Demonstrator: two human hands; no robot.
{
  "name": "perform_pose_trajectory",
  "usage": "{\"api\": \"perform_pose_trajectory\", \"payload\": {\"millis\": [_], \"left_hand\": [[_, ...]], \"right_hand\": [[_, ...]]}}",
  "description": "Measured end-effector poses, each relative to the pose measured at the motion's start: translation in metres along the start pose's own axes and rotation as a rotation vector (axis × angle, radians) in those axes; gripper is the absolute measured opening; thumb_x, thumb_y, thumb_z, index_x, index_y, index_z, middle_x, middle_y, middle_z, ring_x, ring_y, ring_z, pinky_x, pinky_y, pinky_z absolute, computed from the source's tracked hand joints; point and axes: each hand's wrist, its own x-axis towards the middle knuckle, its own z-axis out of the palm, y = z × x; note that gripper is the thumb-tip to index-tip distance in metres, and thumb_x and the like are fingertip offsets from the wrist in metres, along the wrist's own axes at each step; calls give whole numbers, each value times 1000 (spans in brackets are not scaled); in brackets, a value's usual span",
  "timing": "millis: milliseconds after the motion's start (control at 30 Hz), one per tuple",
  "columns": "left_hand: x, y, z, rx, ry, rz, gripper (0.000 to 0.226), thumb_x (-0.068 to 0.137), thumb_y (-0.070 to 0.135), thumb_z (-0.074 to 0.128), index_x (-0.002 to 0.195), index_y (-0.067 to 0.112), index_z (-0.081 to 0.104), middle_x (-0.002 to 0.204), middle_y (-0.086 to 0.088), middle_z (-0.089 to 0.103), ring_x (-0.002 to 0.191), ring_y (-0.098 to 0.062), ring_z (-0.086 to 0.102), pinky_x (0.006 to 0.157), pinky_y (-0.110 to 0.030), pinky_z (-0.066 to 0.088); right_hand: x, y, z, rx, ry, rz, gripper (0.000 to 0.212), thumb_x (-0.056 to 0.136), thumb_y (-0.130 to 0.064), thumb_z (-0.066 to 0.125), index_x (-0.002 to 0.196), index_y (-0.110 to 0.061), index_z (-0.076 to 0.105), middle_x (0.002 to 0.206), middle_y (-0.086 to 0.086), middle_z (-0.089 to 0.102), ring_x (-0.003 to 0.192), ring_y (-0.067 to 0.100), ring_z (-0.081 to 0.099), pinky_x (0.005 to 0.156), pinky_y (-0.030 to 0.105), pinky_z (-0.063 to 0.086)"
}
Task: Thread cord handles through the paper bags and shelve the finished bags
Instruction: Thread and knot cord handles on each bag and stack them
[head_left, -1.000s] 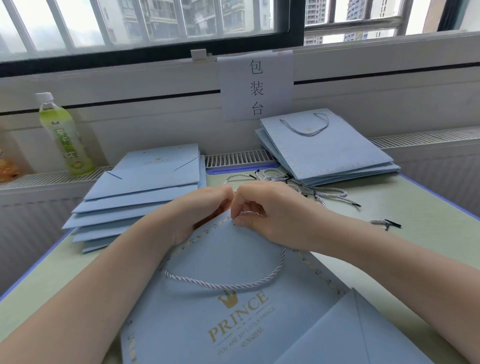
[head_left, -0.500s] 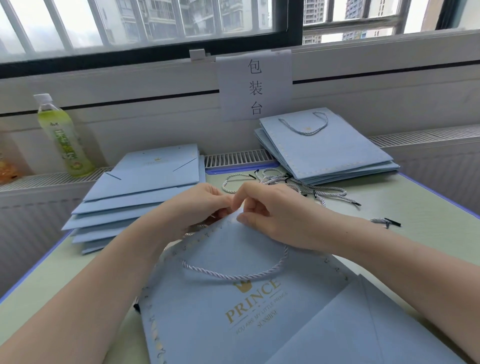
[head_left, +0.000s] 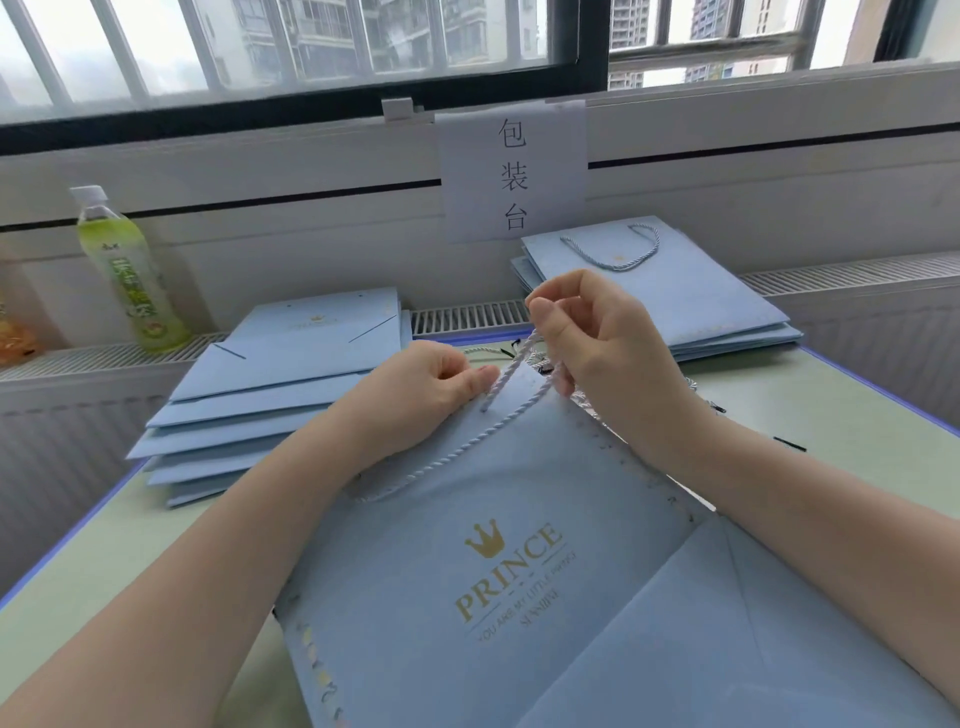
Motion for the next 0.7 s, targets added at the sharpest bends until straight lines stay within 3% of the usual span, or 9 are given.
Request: {"api": "perform_pose_trajectory", "payload": {"millis": [67,133,200,267,333,400,467,600,700], "left_hand": [[0,0,0,100,140,-29,45,98,38,43,64,8,38,59,0,36,56,-16,33,50,-25,24],[-1,1,-2,192,297,-80,45,100,38,37,63,13,33,62,1,39,68,-25,39,59,-35,27],[-4,2,-5,283,431,-99,44,101,38,32,64,15,30,64,2,39,75,-28,37,63,-35,24],[-6,2,-6,369,512,-72,42,101,38,31,65,16,30,68,0,40,77,-27,36,67,-34,23],[-6,0,-5,414,506,-60,38,100,40,33,72,15,37,75,-2,43,81,-28,40,70,-35,26],[-5,0,-2,388,431,-80,33,99,42,36,84,14,45,83,-3,49,92,-30,48,77,-37,31],[-5,1,-1,344,382,-95,31,97,43,38,101,14,48,97,-3,55,105,-29,48,85,-39,33],[-4,1,0,383,438,-39,50,93,42,49,135,19,38,135,-2,48,131,-24,30,100,-41,27],[-5,6,1,177,464,-26,71,90,34,57,148,21,20,152,-5,27,142,-20,13,111,-41,18]], "right_hand": [[5,1,-6,-131,2,-7,4,96,-24,52,93,-20,52,72,-6,53,53,1,49,54,13,40],[9,3,-12,-255,-64,103,26,93,-39,52,109,-19,50,85,-9,56,69,-3,53,60,12,41],[11,6,-17,-320,-224,297,39,90,-49,52,116,-19,50,98,-8,60,83,-1,56,69,17,44],[8,7,-20,-235,-433,461,39,89,-50,53,112,-20,60,108,-2,67,92,9,64,81,29,51],[5,4,-19,-61,-533,521,31,92,-43,54,100,-18,69,102,2,72,86,14,69,74,30,55],[8,4,-19,-87,-476,476,31,94,-38,54,95,-12,70,92,4,73,74,14,68,65,26,54],[14,5,-22,-170,-371,448,34,94,-37,52,94,-8,70,86,7,72,69,14,64,68,27,52],[24,9,-41,-94,-92,503,28,96,-31,52,78,-15,67,61,-6,66,51,6,59,51,13,46],[30,18,-55,42,89,517,30,97,-29,51,95,-2,66,78,8,61,66,18,55,64,23,45]]}}
